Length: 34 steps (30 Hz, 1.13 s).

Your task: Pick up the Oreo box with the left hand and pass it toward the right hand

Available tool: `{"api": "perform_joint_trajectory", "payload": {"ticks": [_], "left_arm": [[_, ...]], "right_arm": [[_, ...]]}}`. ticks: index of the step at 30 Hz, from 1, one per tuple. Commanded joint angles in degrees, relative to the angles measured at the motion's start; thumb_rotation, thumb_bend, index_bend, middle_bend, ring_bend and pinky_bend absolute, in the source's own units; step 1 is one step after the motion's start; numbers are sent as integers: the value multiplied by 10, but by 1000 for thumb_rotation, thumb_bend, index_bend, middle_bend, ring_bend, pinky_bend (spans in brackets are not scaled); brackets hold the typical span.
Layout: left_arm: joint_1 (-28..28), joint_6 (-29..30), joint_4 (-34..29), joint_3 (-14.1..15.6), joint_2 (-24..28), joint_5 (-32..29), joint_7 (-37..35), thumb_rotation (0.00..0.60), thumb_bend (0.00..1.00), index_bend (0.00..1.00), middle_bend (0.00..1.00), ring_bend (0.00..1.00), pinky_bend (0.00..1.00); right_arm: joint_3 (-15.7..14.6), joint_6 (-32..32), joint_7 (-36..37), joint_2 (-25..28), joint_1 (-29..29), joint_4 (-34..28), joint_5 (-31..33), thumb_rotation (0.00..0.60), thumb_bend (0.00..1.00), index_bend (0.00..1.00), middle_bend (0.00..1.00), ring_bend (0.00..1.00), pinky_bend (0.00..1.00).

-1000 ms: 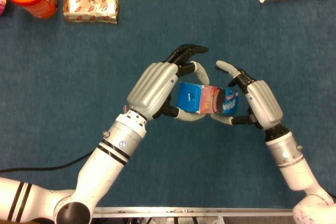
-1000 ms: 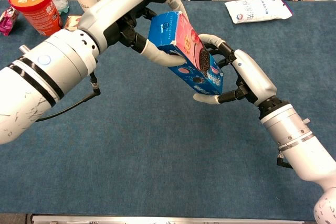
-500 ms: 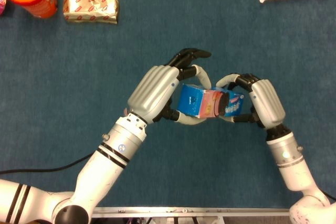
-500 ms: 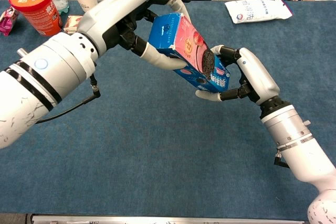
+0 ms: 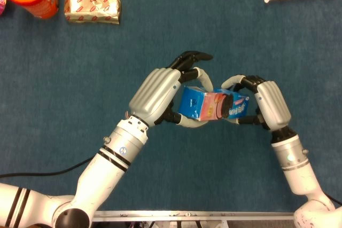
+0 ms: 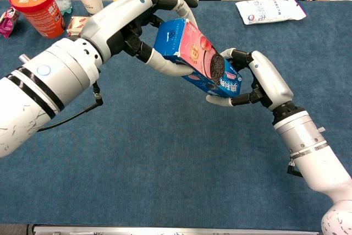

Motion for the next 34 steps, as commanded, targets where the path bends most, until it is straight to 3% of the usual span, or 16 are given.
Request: {"api": "perform_joint_trajectory", "payload": {"ticks": [1,6,9,14,20,34], "left_arm": [[0,-8,1,3,6,0,-5,600,243,510,144,106,309],[-1,-22,2,5,16,-2,-10,600,243,149,117,88,309],[-3,-29,3,5,23,-8,-12,600,243,18,84,72,307],[-4,-37,0,6,32,-15,-17,600,199,0,10,61,288],[-3,-37,5,9,41,-19,-17,600,121,0,0,50,274],[3,-26,36,12,45,-39,-15,600,112,0,0,30,258]], "right_arm": [[0,1,1,0,0,0,0,600,214,622,608,579,440],[0,1,2,0,-1,0,1,600,214,622,608,579,440],[0,2,4,0,-2,0,2,600,215,622,608,579,440],[0,4,5,1,-4,0,2,600,216,622,608,579,440],[-2,7,7,4,-6,-1,0,600,216,622,608,579,441],[-6,14,4,22,-12,-17,-5,600,216,622,608,579,440]]}}
